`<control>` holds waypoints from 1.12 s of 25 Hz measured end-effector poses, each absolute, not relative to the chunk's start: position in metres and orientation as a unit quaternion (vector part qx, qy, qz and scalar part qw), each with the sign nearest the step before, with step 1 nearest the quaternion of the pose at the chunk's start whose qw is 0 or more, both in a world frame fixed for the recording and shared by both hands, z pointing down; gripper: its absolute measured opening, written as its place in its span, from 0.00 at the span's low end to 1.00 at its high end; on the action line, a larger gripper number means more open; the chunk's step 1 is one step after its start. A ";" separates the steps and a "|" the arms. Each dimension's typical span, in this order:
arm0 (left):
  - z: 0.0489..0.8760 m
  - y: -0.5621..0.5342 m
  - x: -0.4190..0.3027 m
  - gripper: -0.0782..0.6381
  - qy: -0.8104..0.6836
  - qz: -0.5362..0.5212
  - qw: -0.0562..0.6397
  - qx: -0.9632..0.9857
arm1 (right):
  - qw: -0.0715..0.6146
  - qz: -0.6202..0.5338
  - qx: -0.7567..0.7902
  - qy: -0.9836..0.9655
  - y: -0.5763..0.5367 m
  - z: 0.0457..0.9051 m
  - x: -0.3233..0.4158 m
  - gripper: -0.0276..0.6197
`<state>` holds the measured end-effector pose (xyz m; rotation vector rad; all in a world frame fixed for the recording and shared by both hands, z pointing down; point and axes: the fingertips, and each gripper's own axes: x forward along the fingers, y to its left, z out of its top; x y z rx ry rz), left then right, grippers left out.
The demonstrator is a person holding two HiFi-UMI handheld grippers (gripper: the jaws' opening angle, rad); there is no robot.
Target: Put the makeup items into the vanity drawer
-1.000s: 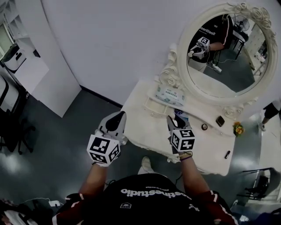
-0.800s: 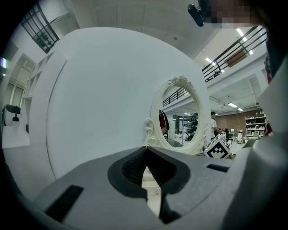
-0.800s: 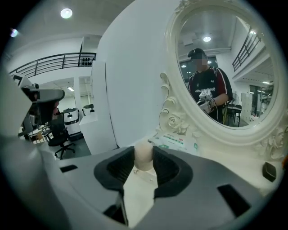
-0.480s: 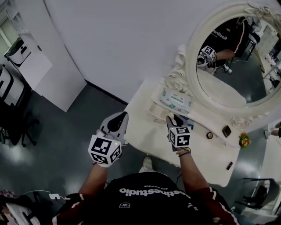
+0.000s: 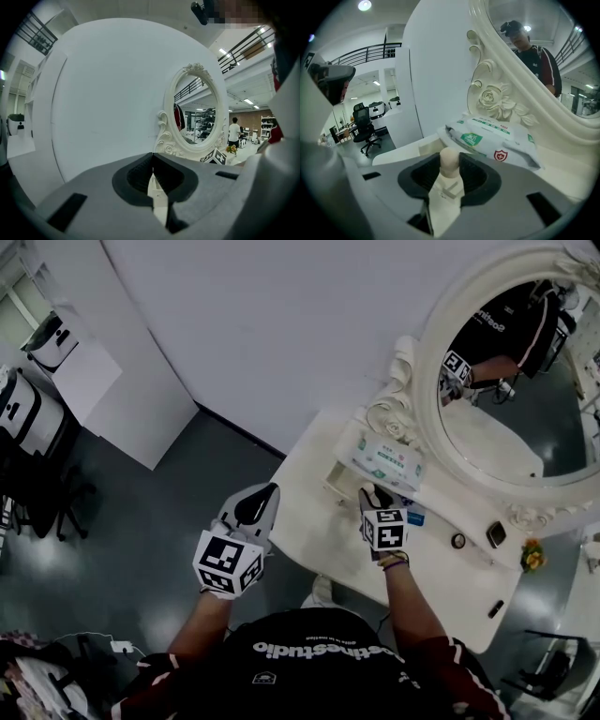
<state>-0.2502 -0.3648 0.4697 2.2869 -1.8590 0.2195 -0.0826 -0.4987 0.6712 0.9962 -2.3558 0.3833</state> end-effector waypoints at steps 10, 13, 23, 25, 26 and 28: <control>0.475 -0.365 -0.246 0.12 -0.624 0.085 0.098 0.771 | 0.280 0.155 0.351 -0.880 -0.500 0.686 -0.090 0.30; 0.475 -0.363 -0.247 0.12 -0.626 0.086 0.098 0.769 | 0.280 0.152 0.348 -0.882 -0.497 0.685 -0.090 0.32; 0.465 -0.349 -0.238 0.12 -0.617 0.077 0.085 0.779 | 0.267 0.141 0.361 -0.882 -0.478 0.664 -0.080 0.32; 0.462 -0.344 -0.235 0.12 -0.613 0.074 0.082 0.782 | 0.264 0.139 0.366 -0.881 -0.471 0.659 -0.076 0.32; 0.460 -0.341 -0.234 0.12 -0.612 0.073 0.080 0.784 | 0.263 0.139 0.369 -0.881 -0.468 0.657 -0.075 0.32; 0.457 -0.334 -0.232 0.12 -0.609 0.070 0.077 0.786 | 0.260 0.138 0.374 -0.879 -0.460 0.653 -0.071 0.32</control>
